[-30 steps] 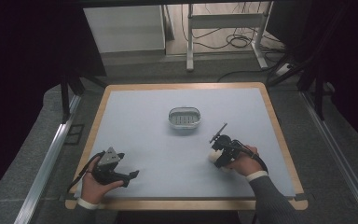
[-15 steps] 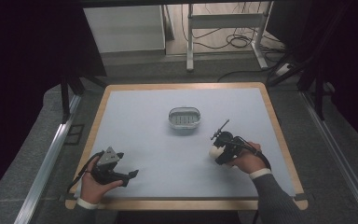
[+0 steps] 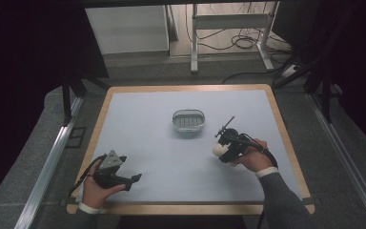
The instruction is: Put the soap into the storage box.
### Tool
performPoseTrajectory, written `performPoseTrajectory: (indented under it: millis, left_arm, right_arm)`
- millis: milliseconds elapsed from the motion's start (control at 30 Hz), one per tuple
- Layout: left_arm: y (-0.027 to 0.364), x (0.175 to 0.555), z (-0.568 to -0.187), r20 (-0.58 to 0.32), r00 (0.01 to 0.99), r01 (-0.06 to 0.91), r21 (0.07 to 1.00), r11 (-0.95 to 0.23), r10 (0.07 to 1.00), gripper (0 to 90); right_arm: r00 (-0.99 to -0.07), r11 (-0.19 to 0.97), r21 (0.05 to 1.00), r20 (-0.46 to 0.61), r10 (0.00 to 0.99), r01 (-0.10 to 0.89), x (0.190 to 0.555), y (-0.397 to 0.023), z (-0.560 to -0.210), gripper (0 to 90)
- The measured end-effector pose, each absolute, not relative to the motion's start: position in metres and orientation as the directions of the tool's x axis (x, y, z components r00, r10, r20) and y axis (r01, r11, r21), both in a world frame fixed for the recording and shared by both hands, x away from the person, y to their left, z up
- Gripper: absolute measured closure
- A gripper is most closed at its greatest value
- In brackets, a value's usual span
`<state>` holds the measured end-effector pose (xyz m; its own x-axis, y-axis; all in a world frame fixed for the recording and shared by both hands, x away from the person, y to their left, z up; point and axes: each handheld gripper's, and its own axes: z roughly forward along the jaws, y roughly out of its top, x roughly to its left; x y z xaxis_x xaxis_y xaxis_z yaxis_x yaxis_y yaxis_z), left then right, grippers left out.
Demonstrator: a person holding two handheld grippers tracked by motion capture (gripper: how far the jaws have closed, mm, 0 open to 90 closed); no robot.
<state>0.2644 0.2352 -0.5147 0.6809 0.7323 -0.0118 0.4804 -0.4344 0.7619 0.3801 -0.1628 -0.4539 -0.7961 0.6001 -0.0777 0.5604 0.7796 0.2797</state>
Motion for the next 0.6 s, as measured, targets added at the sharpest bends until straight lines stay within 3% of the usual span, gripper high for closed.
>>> performPoseTrajectory:
  millis: [600]
  left_arm:
    - [0.236, 0.264, -0.514, -0.015, 0.68, 0.482, 0.762, -0.432, 0.733, 10.5]
  right_arm:
    - [-0.821, 0.809, 0.293, -0.115, 0.559, 0.51, 0.395, -0.151, -0.442, 49.9]
